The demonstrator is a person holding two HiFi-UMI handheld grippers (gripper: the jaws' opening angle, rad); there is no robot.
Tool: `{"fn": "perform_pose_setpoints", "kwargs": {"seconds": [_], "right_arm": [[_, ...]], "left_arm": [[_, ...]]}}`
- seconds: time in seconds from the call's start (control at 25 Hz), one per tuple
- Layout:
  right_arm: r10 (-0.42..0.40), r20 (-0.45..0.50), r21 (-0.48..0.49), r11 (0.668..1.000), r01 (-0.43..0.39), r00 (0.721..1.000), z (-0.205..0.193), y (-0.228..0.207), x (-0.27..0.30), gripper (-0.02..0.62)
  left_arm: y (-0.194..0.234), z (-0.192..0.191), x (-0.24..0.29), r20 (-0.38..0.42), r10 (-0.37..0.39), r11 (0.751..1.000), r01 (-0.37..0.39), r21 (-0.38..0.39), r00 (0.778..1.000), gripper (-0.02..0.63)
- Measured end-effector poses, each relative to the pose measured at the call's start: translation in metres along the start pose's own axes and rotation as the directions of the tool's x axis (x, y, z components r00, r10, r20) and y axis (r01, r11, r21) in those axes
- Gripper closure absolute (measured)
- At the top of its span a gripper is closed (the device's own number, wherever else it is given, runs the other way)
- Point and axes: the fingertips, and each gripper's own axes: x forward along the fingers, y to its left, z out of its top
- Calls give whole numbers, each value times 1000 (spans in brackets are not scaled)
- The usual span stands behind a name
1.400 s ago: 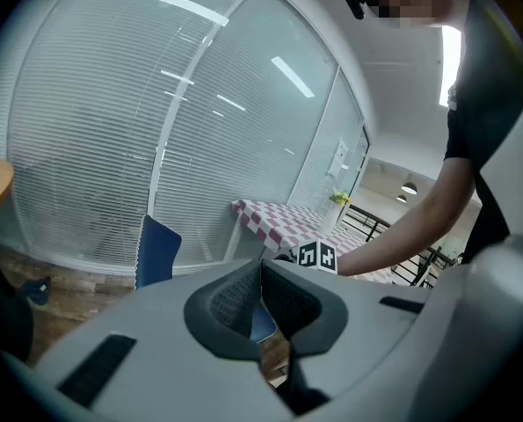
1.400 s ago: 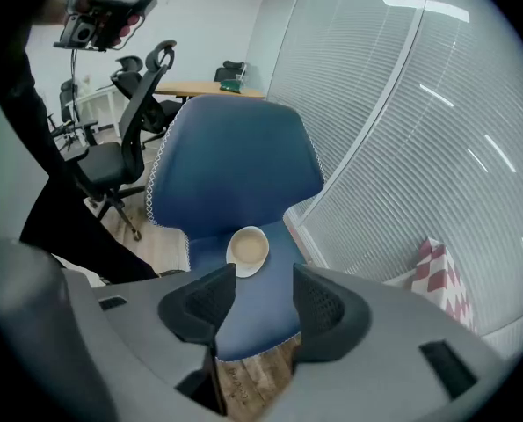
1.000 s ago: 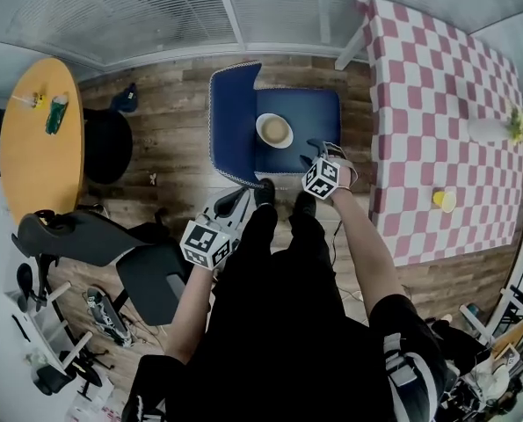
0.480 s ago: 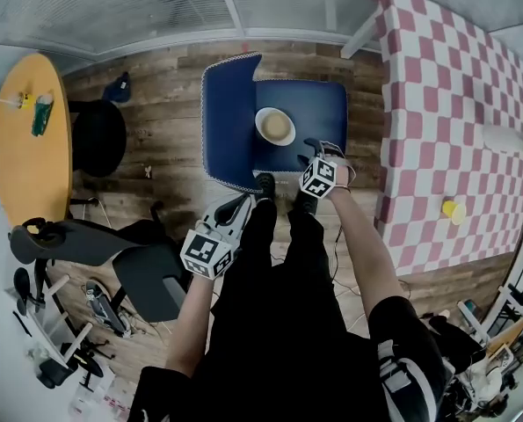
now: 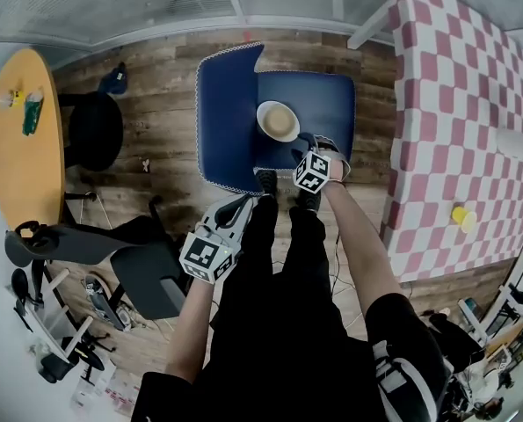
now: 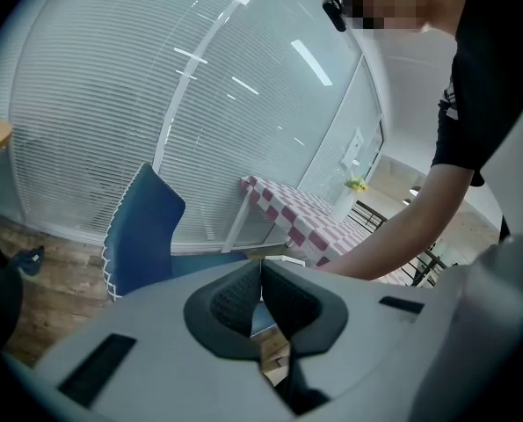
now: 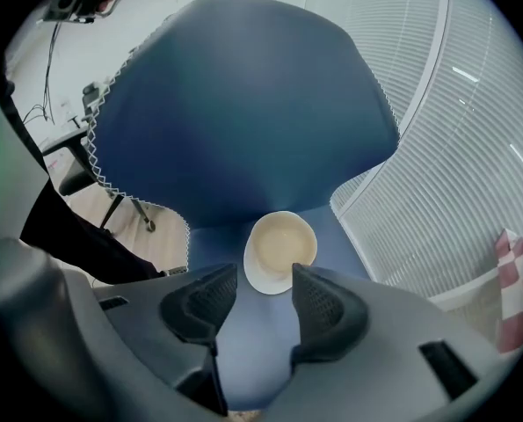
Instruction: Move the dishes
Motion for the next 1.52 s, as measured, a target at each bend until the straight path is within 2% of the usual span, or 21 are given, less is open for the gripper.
{"fn": "perform_pose_setpoints", "kwargs": {"seconds": [0.28,0.44,0.8,0.96,1.2,1.28,1.4,1.52], "right_arm": [[20,-6,-51,998,-20,1000,-3,3,36,382],[38,-8,-73,997,-38,999,-2,9,57,383],[52,-24,-160,986,-55,998,-7,11,105,388],[63,-39,-171,983,-69,997,-7,12,126,397],[46,-56,-225,973,-57,997,-9,17,147,438],[28,-53,-242,970,-40,998,-8,15,148,467],[-1,-27,-272,962,-7,1000,0,13,142,543],[-19,-21,-289,957,12,1000,4,12,138,566]], "left_arm": [[6,5,14,33,-9,1000,9,12,999,584],[15,-4,18,40,2,1000,-1,-14,999,584],[25,-39,27,-9,12,1000,-12,-8,1000,584],[30,-56,31,-29,19,1000,-19,-4,999,584],[43,-65,34,-54,40,999,-39,10,998,584],[43,-68,34,-49,34,999,-33,9,998,584],[43,-67,32,-57,37,999,-37,2,998,584],[42,-66,29,-35,26,999,-27,-28,999,584]]}}
